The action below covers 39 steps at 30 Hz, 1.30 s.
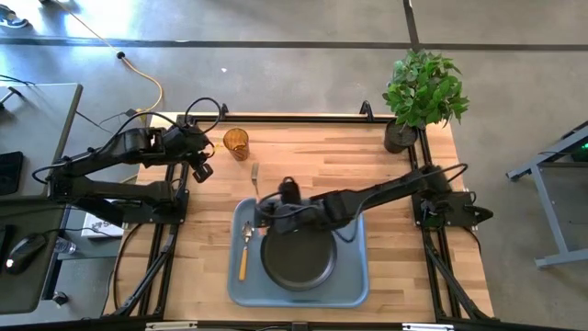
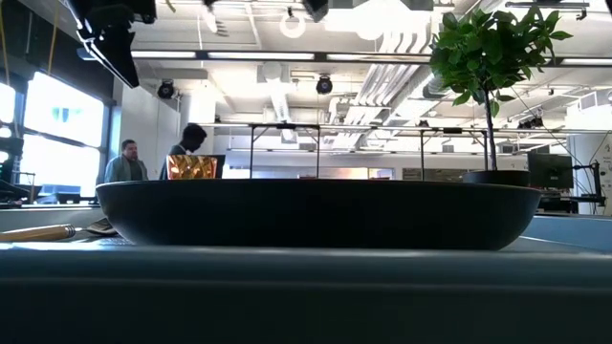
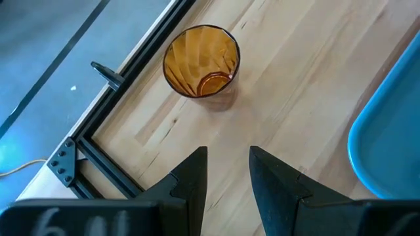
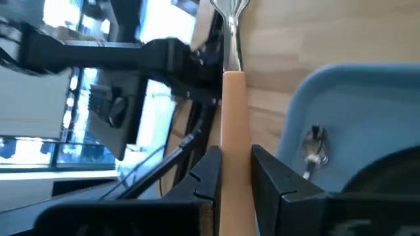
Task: Pick and place plate/cup/fork/spoon on tray
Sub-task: Put the brown fork on the blue serving tray to the left of the black plate
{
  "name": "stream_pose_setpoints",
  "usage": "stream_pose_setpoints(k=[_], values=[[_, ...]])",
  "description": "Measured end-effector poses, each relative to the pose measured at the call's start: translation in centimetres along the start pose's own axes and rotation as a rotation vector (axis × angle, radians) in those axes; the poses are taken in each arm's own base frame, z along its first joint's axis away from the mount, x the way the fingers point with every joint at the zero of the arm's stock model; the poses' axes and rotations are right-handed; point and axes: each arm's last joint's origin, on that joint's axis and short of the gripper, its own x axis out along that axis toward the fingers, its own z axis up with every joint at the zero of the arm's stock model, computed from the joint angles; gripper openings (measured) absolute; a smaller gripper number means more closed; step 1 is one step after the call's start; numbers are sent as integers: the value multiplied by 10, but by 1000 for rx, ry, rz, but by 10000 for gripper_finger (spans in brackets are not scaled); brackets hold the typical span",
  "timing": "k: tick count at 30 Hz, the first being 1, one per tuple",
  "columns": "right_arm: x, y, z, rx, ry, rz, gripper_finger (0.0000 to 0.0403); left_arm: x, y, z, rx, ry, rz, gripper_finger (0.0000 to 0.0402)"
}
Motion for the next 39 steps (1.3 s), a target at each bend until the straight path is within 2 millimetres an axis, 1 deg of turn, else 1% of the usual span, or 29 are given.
stream_pose_setpoints(k=[4, 9, 11, 13, 15, 20, 25, 30, 33, 36, 39], values=[[17, 9, -16, 25, 35, -61, 35, 0, 0, 0, 19, 1, 0, 102], [30, 17, -36, 89, 66, -139, 35, 0, 0, 0, 52, 1, -1, 102], [39, 12, -47, 154, 88, -108, 35, 0, 0, 0, 52, 0, -1, 102], [46, 3, -59, 197, 99, -114, 35, 0, 0, 0, 58, 1, -1, 102], [49, -2, -68, 241, 109, -124, 35, 0, 0, 0, 66, 0, -1, 102], [52, -15, -83, 250, 146, -211, 35, 0, 0, 0, 68, 0, -1, 102], [56, -23, -84, 233, 181, -268, 35, 0, 0, 0, 65, 0, -1, 102], [61, -31, -85, 202, 179, -322, 35, 0, 0, -1, 9, 10, -6, 102], [60, -36, -83, 158, 143, -362, 35, 0, -2, -4, -38, 58, -72, 102], [51, -35, -76, 115, 92, -423, 34, -1, -4, -8, -89, 117, -165, 102], [39, -33, -64, 72, 89, -515, 34, -2, -7, -9, -141, 150, -242, 102]])
